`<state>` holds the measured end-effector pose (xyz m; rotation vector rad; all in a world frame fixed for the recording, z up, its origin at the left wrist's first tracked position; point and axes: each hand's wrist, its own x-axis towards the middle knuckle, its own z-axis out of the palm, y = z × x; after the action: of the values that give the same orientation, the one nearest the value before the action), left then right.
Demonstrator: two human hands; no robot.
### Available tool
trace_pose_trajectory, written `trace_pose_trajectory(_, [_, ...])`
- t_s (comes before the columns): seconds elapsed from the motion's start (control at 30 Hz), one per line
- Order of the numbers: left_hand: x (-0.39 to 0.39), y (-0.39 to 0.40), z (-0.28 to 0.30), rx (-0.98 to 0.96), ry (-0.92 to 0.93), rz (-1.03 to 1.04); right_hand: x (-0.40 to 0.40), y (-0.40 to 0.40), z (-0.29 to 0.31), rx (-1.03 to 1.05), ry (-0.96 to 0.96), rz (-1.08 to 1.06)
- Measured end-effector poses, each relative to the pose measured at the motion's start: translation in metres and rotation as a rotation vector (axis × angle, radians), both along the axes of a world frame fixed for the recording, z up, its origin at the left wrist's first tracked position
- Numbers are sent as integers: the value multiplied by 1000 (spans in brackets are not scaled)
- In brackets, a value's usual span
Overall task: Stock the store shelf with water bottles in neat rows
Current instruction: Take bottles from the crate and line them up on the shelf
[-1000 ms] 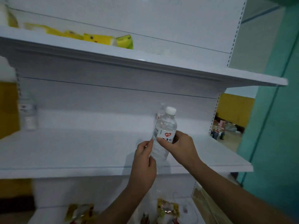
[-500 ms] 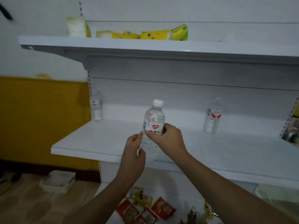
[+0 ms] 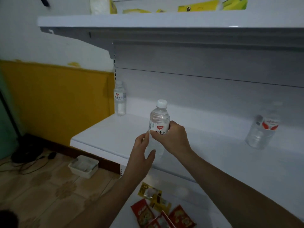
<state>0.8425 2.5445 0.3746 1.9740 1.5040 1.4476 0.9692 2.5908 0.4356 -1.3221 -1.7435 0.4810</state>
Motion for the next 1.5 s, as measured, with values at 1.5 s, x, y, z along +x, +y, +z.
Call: trace_pose_trajectory(1.5, [-40, 112, -44, -212, 525, 100, -198, 313, -33, 113, 34, -92])
